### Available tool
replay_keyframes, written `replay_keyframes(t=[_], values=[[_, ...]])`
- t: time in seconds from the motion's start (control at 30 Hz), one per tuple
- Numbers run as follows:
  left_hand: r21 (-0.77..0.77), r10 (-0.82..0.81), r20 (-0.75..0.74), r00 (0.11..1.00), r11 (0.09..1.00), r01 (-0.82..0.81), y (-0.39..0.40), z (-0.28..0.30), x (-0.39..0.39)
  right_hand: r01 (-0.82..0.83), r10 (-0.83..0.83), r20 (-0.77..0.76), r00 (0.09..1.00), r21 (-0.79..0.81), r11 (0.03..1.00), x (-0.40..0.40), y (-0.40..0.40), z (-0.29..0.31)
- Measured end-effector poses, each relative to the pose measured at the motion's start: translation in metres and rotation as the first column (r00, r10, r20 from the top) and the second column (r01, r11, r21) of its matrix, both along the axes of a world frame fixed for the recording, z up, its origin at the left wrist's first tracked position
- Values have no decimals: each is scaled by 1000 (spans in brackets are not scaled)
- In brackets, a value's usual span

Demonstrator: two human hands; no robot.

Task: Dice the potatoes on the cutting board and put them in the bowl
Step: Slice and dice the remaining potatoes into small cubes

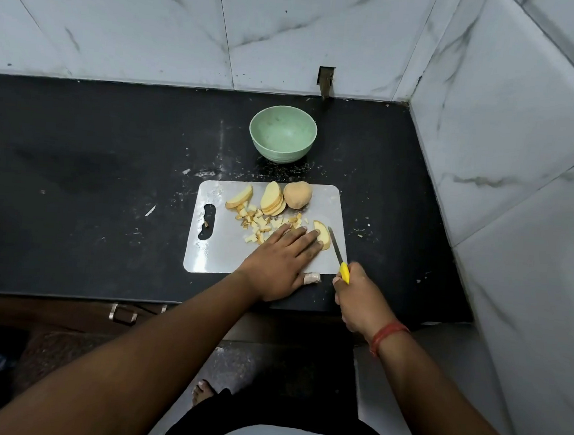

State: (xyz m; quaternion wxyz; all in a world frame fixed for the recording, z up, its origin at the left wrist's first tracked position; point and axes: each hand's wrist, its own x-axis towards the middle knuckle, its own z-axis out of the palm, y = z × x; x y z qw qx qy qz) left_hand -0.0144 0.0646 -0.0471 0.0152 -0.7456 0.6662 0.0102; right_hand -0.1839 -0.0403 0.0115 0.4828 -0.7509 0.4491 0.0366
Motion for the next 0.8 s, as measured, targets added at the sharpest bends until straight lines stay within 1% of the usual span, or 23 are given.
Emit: replay_keyframes(t=[0.2,0.4,0.47,0.53,0.63,0.7,0.77,0.8], values=[[1,20,9,1000,1000,-20,-9,-1,6,-102,85,-121,989,-141,985,26,-10,2],[-44,15,11,1000,999,-15,-10,-4,8,-253,179,-274,945,-266,930,44,-15,6],[-69,15,15,1000,998,-14,-10,-7,8,-300,203,-332,921,-274,914,48,-15,3],[-89,17,16,1000,996,-16,-10,-9,9,-313,213,-363,907,-244,918,51,-15,1],[-97,25,10,1000,995,-24,-10,-12,10,-329,226,-409,884,-200,923,58,-17,2],[-93,30,5,1000,995,-29,-10,-13,10,-379,260,-456,851,-192,905,62,-19,2],[-86,39,0,999,996,-39,-11,-13,11,-433,294,-472,831,-220,874,65,-23,3],[-86,44,-2,999,995,-44,-12,-13,11,-444,314,-427,848,-248,861,66,-28,-4]])
